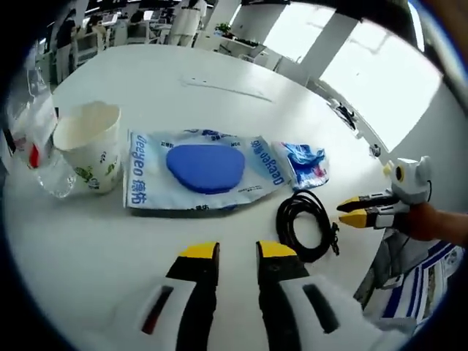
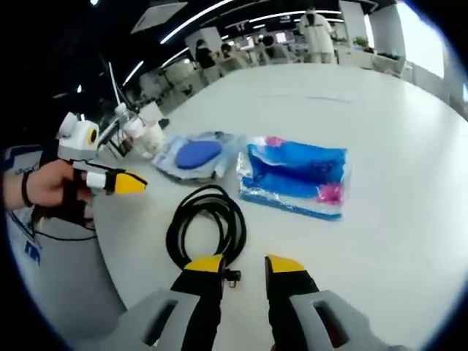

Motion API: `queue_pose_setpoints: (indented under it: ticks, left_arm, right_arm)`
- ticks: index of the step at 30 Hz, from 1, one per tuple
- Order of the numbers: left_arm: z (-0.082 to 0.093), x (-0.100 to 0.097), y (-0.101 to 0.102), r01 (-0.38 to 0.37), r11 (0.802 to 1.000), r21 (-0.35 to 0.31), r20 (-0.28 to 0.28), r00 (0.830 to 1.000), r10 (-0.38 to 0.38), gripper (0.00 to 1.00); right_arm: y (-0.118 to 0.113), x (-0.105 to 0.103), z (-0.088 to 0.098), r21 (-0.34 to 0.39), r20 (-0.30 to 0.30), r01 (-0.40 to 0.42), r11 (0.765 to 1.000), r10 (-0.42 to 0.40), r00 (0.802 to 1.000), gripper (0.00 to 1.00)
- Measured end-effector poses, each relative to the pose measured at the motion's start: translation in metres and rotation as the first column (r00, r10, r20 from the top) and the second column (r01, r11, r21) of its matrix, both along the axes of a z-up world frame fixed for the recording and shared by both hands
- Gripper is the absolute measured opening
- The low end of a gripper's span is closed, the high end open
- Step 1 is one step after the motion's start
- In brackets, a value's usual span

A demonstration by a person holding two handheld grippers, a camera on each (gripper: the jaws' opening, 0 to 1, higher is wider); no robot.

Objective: Arrange the tabletop items into an orderly group along one side of the table until the central work area is clear of visible clutter.

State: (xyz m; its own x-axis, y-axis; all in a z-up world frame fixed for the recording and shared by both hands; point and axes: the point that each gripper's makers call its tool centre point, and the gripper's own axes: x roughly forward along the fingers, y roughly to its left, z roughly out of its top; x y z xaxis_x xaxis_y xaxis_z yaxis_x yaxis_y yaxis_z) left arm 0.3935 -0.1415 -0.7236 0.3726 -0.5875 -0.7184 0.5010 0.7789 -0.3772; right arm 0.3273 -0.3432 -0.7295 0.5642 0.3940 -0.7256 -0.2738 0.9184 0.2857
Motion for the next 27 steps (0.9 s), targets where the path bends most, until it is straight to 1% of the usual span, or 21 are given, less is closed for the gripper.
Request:
queue_pose_setpoints:
  ticks: [2, 3, 4, 5, 7, 8, 10, 11, 12, 14, 17, 21, 25, 27]
  left_arm:
    - [0.006, 0.005, 0.015, 0.006, 1.0, 0.007, 0.032, 0.999, -0.006, 0.2]
    - [0.01, 0.008, 0.025, 0.007, 1.0, 0.014, 0.053, 0.999, -0.008, 0.2]
    - [0.014, 0.01, 0.032, 0.01, 1.0, 0.018, 0.071, 0.997, -0.012, 0.22]
    - [0.02, 0.013, 0.043, 0.013, 1.0, 0.019, 0.103, 0.995, -0.015, 0.23]
    - [0.027, 0.016, 0.057, 0.016, 0.999, 0.033, 0.133, 0.991, -0.021, 0.27]
    - [0.034, 0.02, 0.069, 0.013, 0.999, 0.044, 0.178, 0.984, -0.02, 0.28]
    - [0.04, 0.02, 0.084, 0.017, 0.999, 0.045, 0.19, 0.981, -0.026, 0.31]
    - [0.042, 0.02, 0.087, 0.015, 0.999, 0.045, 0.193, 0.981, -0.024, 0.33]
    - [0.046, 0.022, 0.096, 0.007, 0.999, 0.043, 0.206, 0.978, -0.016, 0.35]
    - [0.053, 0.021, 0.108, -0.002, 0.999, 0.033, 0.22, 0.975, -0.005, 0.36]
    - [0.062, 0.019, 0.122, -0.007, 1.0, 0.029, 0.237, 0.971, 0.0, 0.39]
    - [0.073, 0.014, 0.14, -0.008, 1.0, 0.021, 0.257, 0.967, 0.002, 0.47]
    - [0.09, 0.011, 0.156, -0.039, 0.999, -0.02, 0.277, 0.96, 0.043, 0.51]
    - [0.094, 0.009, 0.16, -0.043, 0.999, -0.028, 0.28, 0.959, 0.049, 0.53]
  right_arm:
    - [-0.001, 0.0, 0.008, -0.01, 0.024, -0.016, 1.0, 0.016, 1.0, 0.24]
    - [-0.002, 0.0, 0.013, -0.024, 0.049, -0.036, 0.999, 0.037, 0.998, 0.26]
    - [-0.002, -0.001, 0.017, -0.034, 0.061, -0.05, 0.998, 0.052, 0.997, 0.28]
    - [-0.002, -0.004, 0.022, -0.048, 0.075, -0.075, 0.996, 0.078, 0.994, 0.31]
    - [-0.002, -0.007, 0.029, -0.065, 0.093, -0.109, 0.992, 0.114, 0.989, 0.34]
    - [-0.002, -0.011, 0.034, -0.072, 0.099, -0.126, 0.989, 0.133, 0.986, 0.35]
    - [-0.003, -0.015, 0.038, -0.068, 0.103, -0.132, 0.989, 0.138, 0.985, 0.38]
    - [-0.005, -0.017, 0.041, -0.061, 0.105, -0.131, 0.989, 0.137, 0.985, 0.4]
    - [-0.007, -0.019, 0.043, -0.056, 0.106, -0.129, 0.99, 0.134, 0.985, 0.41]
    - [-0.011, -0.021, 0.046, -0.036, 0.106, -0.109, 0.993, 0.112, 0.988, 0.39]
    - [-0.016, -0.024, 0.048, -0.015, 0.102, -0.078, 0.997, 0.08, 0.992, 0.44]
    - [-0.021, -0.028, 0.058, -0.026, 0.113, -0.075, 0.997, 0.077, 0.991, 0.49]
    - [-0.023, -0.031, 0.072, -0.031, 0.138, -0.084, 0.996, 0.087, 0.987, 0.54]
    - [-0.022, -0.034, 0.075, -0.03, 0.143, -0.088, 0.996, 0.092, 0.985, 0.56]
